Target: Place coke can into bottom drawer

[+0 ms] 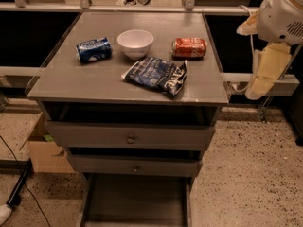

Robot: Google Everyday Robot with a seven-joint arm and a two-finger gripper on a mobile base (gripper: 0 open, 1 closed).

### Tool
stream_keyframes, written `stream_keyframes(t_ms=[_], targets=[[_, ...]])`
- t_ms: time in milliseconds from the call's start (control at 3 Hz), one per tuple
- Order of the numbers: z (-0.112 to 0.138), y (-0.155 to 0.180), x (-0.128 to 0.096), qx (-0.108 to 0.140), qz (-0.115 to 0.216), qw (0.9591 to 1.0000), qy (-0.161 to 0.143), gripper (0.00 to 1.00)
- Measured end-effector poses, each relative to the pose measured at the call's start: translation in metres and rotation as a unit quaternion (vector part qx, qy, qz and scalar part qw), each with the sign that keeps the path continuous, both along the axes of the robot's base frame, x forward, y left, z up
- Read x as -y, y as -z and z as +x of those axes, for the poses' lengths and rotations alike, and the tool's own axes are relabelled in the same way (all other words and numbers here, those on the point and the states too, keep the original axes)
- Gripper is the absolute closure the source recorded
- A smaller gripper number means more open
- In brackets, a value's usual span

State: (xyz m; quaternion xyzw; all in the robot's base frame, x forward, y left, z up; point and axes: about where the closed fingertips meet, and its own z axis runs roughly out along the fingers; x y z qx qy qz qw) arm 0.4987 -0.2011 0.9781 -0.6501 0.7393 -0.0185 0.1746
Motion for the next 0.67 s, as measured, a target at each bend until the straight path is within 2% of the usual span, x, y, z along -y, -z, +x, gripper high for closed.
stream_keyframes(t_ms=[333,667], targets=[[0.0307,0.0047,-0.0095,0.001,-0.003,0.9997,-0.026,0.00],[0.0307,0.0046,-0.0095,0.002,-0.003,0.9997,-0.026,0.00]])
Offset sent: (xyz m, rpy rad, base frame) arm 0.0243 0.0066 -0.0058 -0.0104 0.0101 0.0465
